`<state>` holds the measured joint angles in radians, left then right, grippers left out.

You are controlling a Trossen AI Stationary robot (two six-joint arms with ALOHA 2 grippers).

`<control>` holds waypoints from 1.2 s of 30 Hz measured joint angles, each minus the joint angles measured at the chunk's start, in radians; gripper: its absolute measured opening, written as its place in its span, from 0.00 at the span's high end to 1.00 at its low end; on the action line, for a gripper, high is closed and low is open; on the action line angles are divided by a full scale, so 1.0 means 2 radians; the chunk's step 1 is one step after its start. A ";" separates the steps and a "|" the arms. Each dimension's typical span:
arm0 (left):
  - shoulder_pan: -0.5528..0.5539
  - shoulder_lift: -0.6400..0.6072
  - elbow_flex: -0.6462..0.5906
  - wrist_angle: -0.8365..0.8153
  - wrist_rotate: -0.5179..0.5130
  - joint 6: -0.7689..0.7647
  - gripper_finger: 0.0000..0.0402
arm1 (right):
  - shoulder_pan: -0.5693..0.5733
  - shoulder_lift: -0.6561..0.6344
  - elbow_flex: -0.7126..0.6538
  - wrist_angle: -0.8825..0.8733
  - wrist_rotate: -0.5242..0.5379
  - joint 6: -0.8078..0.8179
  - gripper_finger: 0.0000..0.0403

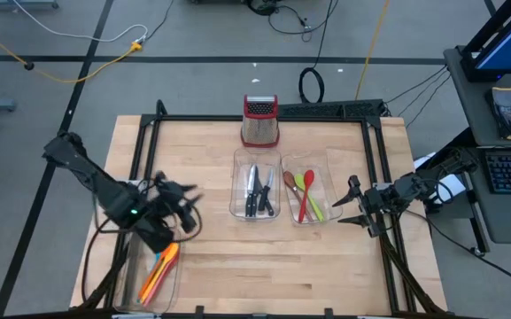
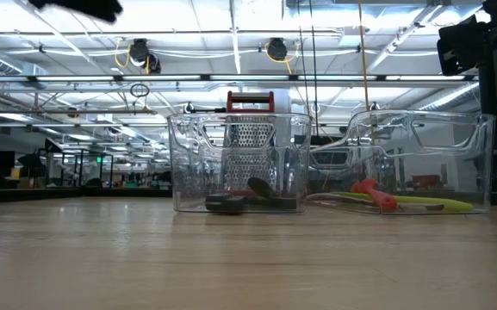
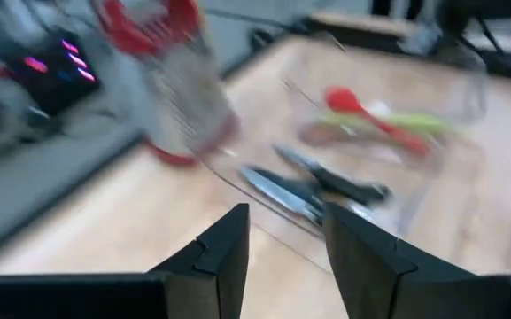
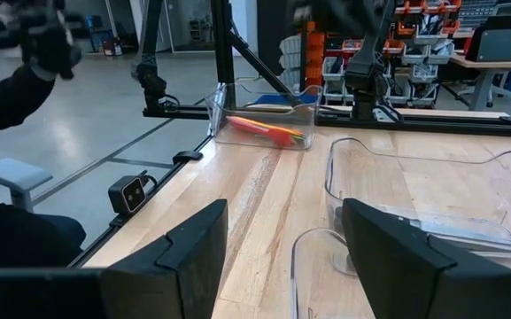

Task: Pick & Place Kitchen Items
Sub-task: Return to Home Position

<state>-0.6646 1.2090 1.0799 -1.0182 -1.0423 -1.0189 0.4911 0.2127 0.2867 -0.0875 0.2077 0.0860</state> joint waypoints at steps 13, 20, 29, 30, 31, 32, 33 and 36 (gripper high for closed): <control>0.177 -0.009 -0.240 0.626 0.360 0.377 0.63 | 0.000 0.000 0.000 0.000 0.000 0.000 0.47; 0.259 -0.084 -0.241 0.565 0.399 0.402 0.63 | 0.000 0.000 0.000 -0.004 -0.001 0.015 0.47; 0.256 -0.246 -0.240 0.434 0.401 0.421 0.63 | 0.000 0.000 0.000 -0.003 -0.002 -0.008 0.47; 0.254 -0.257 -0.242 0.427 0.400 0.423 0.63 | 0.000 0.000 0.000 -0.003 -0.002 -0.009 0.47; 0.251 -0.269 -0.246 0.428 0.400 0.426 0.63 | 0.000 0.000 0.000 -0.004 -0.002 -0.010 0.47; 0.249 -0.281 -0.254 0.428 0.401 0.430 0.63 | 0.000 0.000 0.000 -0.004 -0.002 -0.010 0.47; 0.248 -0.293 -0.264 0.427 0.401 0.433 0.63 | 0.000 0.000 0.000 -0.004 -0.002 -0.010 0.47; 0.245 -0.325 -0.306 0.454 0.403 0.431 0.63 | 0.000 0.000 0.000 -0.004 -0.011 -0.011 0.47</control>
<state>-0.1743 0.5596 0.4686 -0.1109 -0.2372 -0.1577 0.4908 0.2119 0.2867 -0.0952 0.1859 0.0641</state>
